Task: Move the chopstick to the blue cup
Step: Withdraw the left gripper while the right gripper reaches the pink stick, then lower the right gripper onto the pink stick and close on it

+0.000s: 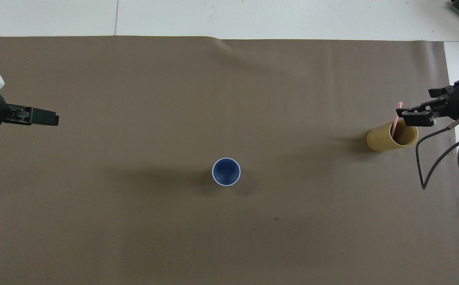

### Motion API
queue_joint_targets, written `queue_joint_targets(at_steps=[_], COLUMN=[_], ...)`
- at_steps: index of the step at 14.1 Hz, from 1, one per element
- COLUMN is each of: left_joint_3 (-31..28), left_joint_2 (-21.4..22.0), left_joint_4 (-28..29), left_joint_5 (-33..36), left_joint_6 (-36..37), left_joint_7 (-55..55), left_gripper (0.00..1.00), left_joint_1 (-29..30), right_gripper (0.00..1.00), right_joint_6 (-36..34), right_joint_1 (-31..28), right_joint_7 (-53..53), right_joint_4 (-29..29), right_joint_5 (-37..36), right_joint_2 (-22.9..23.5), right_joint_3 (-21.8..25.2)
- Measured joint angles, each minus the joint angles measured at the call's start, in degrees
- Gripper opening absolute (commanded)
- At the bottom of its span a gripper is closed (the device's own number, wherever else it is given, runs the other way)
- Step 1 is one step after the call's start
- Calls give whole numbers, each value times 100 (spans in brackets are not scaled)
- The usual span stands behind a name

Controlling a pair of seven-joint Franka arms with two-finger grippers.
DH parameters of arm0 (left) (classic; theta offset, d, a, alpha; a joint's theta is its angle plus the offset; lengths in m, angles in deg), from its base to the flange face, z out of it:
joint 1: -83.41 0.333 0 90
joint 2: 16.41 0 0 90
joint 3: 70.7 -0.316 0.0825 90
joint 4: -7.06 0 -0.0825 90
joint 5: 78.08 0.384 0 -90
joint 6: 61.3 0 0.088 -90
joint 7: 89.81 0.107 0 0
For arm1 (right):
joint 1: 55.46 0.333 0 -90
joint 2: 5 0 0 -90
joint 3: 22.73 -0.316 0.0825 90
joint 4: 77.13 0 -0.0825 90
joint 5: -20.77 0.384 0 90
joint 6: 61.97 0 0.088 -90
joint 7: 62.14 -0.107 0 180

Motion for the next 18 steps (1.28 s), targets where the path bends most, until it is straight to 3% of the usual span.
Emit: queue_joint_targets(at_steps=[11, 13, 15, 17, 18], left_joint_3=[70, 73, 60, 44, 42], left_joint_2=[-35, -35, -35, -35, -35], left_joint_4=[-51, -51, -51, -51, -51], left_joint_5=[19, 19, 19, 19, 19], left_joint_6=[413, 413, 413, 413, 413], left_joint_7=[4, 3, 3, 3, 3], left_gripper=[100, 100, 100, 100, 100], left_joint_1=[1, 0, 1, 4, 4], right_gripper=[100, 87, 67, 61, 47], right_joint_6=[727, 661, 522, 420, 328], right_joint_1=[42, -29, -52, -52, -55], right_joint_7=[1166, 1251, 1259, 1261, 1261], right_joint_4=[184, 182, 176, 175, 174], right_joint_5=[902, 903, 904, 904, 904], right_joint_2=[431, 431, 428, 419, 412], right_joint_3=[-43, -31, -30, -31, -31])
